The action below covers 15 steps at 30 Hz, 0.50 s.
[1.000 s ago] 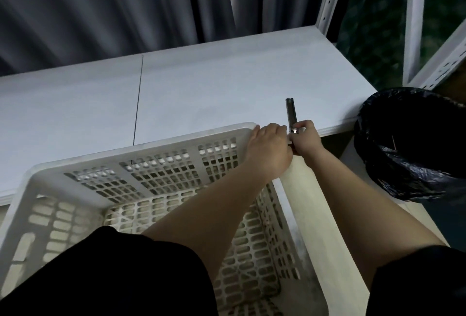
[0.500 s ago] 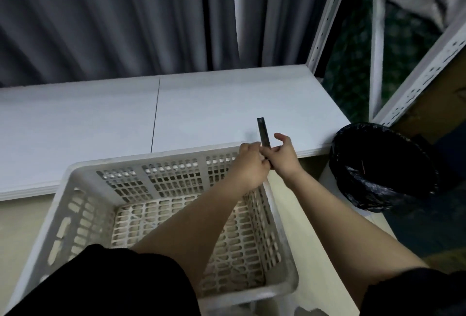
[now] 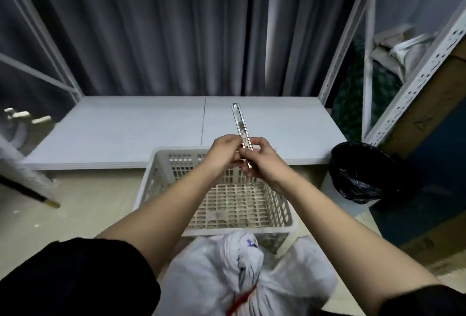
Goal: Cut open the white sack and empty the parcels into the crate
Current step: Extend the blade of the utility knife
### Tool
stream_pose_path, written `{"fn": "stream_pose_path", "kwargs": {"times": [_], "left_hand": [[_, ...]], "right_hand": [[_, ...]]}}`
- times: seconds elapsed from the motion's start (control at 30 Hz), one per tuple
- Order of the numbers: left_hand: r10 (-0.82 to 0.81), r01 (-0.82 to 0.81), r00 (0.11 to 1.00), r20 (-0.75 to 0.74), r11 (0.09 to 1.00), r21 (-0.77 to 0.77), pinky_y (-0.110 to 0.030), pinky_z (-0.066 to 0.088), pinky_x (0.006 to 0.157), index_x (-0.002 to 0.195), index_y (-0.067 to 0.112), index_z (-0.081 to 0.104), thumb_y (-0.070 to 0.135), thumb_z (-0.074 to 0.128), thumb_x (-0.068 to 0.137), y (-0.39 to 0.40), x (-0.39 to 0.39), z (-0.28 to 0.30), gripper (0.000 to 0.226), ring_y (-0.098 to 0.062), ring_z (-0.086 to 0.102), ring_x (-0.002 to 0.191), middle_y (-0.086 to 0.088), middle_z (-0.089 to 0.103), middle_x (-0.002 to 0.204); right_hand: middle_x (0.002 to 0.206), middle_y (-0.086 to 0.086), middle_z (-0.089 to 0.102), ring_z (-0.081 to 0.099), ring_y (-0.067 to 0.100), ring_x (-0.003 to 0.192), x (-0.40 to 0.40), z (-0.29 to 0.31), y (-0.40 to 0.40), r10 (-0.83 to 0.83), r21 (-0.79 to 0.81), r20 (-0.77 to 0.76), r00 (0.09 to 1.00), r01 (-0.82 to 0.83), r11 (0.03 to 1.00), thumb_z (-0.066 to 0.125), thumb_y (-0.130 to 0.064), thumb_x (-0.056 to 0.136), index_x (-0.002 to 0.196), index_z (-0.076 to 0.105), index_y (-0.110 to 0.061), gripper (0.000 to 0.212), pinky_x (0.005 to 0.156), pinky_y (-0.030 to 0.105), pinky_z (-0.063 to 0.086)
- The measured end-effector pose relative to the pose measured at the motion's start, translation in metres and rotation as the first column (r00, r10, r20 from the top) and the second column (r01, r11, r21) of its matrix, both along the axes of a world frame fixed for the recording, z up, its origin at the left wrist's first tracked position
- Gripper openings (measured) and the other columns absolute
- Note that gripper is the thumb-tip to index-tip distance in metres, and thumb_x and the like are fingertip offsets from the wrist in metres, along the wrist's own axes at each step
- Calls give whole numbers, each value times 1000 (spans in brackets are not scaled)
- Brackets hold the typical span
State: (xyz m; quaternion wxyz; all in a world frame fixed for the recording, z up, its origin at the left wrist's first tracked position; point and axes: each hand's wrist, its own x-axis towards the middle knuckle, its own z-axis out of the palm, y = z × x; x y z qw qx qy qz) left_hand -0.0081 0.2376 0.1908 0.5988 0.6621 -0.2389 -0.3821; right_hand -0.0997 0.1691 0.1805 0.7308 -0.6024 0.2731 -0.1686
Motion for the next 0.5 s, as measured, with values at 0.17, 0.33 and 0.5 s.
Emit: {"fn": "stream_pose_path", "kwargs": {"times": [0.17,0.33,0.5], "left_hand": [[-33,28,997,-63,996,-80,-15,53,64,87,17,61,11,50,97,77,-24,13,16,1,64,55,-2,65,82],[2,-19,989,-149,993,-118,-18,57,70,100,13,64,11,49,97,130,-44,0,15,-4,68,65,-3,69,87],[31,-61,977,-213,989,-137,-26,59,78,105,10,66,18,44,100,152,-44,-17,24,-16,67,76,-10,69,97]], "right_hand": [[57,-1,39,22,2,35,-32,20,56,157,164,42,987,-162,973,34,-8,100,100,40,-18,12,33,11,15],[63,-2,50,24,1,38,-57,8,92,310,196,110,944,-326,925,34,-7,101,103,50,-14,18,34,12,17],[65,1,55,31,4,38,-61,-16,113,313,142,139,940,-331,933,37,-9,100,115,53,4,25,36,15,28]]}}
